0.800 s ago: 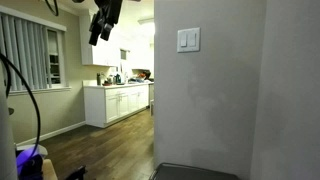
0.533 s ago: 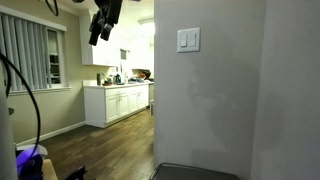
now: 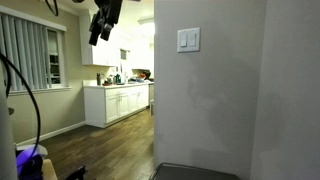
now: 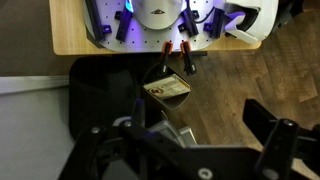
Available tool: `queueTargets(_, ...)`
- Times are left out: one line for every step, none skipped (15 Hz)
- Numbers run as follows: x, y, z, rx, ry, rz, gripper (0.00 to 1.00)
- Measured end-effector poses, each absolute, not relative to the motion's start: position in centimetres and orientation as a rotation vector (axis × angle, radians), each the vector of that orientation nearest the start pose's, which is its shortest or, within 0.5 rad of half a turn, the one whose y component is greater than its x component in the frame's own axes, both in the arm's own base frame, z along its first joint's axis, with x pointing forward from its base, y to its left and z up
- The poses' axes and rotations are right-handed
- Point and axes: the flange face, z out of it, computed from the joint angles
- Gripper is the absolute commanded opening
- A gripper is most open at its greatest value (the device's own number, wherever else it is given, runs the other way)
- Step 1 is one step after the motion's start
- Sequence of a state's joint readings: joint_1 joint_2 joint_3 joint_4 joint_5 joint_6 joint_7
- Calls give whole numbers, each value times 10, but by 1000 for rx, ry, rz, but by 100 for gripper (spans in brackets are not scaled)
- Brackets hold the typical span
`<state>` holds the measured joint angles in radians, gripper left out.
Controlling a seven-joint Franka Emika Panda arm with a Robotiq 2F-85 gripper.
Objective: Flip the right switch on the wall
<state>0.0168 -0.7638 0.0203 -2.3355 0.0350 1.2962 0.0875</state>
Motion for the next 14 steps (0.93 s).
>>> queueTargets(280,17,573,-3106,83,432,100)
queueTargets(280,17,573,-3106,83,432,100)
queueTargets(280,17,573,-3106,83,432,100)
queueTargets(281,17,574,-3107,83,426,100)
queueTargets(283,17,574,-3109,84,407,100)
queueTargets(289,17,574,-3112,85,370,100)
queueTargets(297,17,574,-3115,87,320,100)
queueTargets(308,17,573,-3118,90,266,100)
queueTargets(322,16,573,-3120,101,208,100)
queueTargets(335,16,572,-3120,120,159,100)
queueTargets(350,16,571,-3119,143,107,100)
queueTargets(365,15,570,-3116,171,56,100)
queueTargets(380,13,569,-3111,206,-4,100)
queueTargets(393,11,569,-3104,243,-68,100)
